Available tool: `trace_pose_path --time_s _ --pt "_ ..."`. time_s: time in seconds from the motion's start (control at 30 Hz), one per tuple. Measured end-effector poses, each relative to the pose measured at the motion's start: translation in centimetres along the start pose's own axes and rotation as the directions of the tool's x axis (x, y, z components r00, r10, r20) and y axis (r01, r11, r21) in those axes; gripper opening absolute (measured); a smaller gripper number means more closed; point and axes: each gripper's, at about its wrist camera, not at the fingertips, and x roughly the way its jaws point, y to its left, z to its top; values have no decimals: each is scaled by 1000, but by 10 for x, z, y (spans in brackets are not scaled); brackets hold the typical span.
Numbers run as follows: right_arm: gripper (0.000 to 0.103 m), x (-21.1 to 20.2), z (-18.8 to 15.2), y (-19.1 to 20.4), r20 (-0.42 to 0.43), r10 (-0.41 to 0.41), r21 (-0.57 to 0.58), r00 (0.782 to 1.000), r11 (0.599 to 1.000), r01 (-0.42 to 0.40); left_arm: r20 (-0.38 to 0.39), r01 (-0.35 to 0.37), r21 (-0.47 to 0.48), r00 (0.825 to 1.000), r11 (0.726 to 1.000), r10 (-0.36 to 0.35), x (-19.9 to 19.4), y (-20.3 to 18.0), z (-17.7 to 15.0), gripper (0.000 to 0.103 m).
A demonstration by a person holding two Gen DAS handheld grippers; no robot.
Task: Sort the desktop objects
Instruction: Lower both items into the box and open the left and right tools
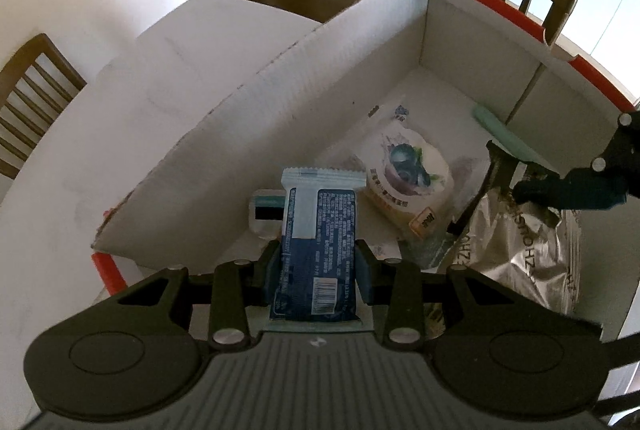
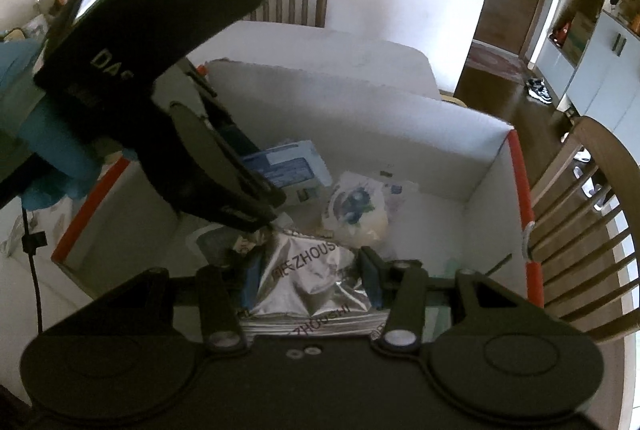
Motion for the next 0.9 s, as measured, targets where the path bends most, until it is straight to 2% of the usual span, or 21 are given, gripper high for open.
trace_pose_path --time_s 0.33,0.43,0.47,0.57,0.6,0.7,0.9 --pt "54 0 -5 1 -19 21 -4 1000 1000 -21 -52 20 -25 998 999 -22 9 6 7 38" --pt "58 -3 -5 0 -15 35 7 999 999 -35 -50 11 -21 999 1000 -12 8 6 6 38" --pt "64 -4 -5 -1 -12 36 8 999 999 -36 -51 11 -21 999 1000 -12 8 6 6 39" --pt "69 -8 -6 -2 -1 46 15 999 999 -46 -44 2 -12 999 1000 -2 5 5 6 44" --pt "69 -9 -7 -2 -1 42 15 999 999 -42 -40 2 -8 999 1000 -3 4 4 5 53" --pt "71 -11 -7 -4 4 36 26 999 999 -36 -30 -4 -6 1000 1000 4 0 5 3 68" --pt "74 -20 -8 -4 16 40 32 999 999 -41 -6 6 -22 1000 1000 -6 -11 7 -6 70"
